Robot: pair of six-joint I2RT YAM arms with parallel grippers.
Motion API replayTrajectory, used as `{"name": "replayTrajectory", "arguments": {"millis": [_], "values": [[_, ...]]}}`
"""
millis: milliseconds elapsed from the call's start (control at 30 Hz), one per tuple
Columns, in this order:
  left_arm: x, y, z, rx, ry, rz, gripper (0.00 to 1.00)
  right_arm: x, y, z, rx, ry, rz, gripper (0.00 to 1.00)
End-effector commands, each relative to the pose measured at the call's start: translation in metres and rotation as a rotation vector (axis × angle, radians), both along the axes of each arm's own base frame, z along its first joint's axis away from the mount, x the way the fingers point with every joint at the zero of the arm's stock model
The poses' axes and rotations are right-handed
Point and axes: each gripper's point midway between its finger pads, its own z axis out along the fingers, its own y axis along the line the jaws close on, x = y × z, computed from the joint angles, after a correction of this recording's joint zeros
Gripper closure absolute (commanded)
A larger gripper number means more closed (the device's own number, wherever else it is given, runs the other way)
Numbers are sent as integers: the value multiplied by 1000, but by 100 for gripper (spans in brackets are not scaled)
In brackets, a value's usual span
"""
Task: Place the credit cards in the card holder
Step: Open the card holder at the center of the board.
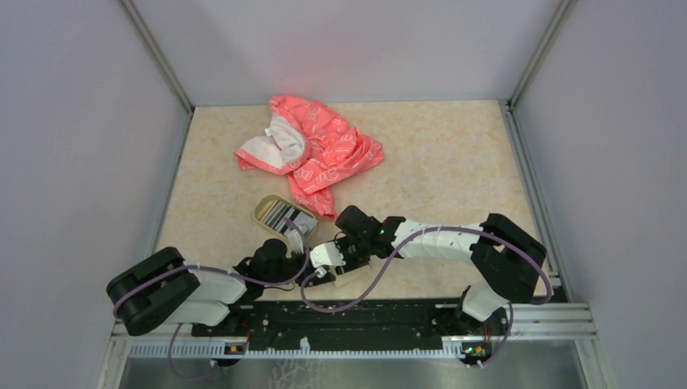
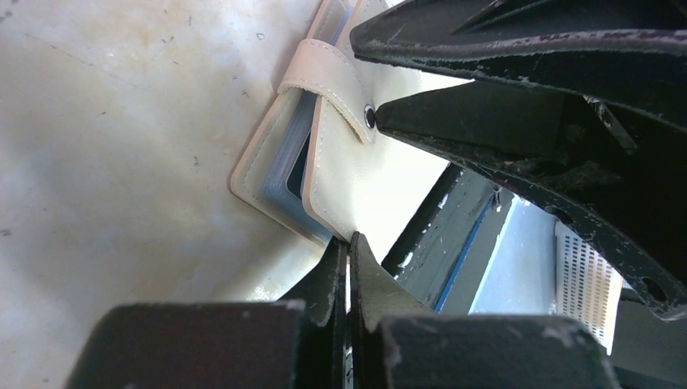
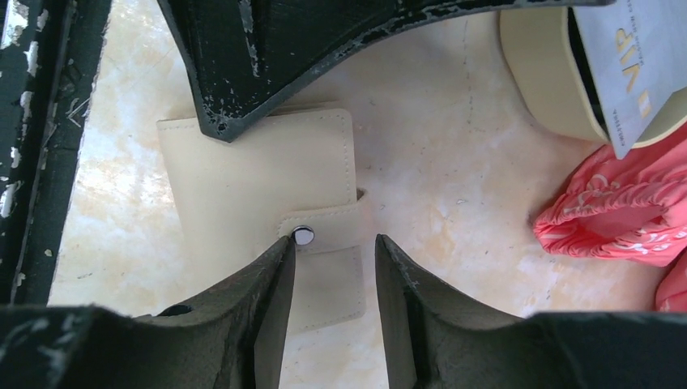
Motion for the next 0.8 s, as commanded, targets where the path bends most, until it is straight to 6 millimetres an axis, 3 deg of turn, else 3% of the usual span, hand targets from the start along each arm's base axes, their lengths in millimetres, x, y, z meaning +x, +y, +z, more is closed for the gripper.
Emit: {"name": "replayTrajectory", "arguments": {"millis": [0,167,333,467,767], "values": [[-10,-2,1,-30,14,-41,100,-16,11,6,10,24,107,58],[-10,-3,-1,-30,18,-46,100,-23,7,-4,-34,60,122,57],[-11,-3,0,-34,16,-52,100,-11,9,-10,-49,32,42,56],[-12,-3,0,-35,14,-56,100,-12,7,-19,-80,51,36,57],[-13,-1,-6,-16,14,-61,100,-12,3,-30,-140,86,14,82]]}}
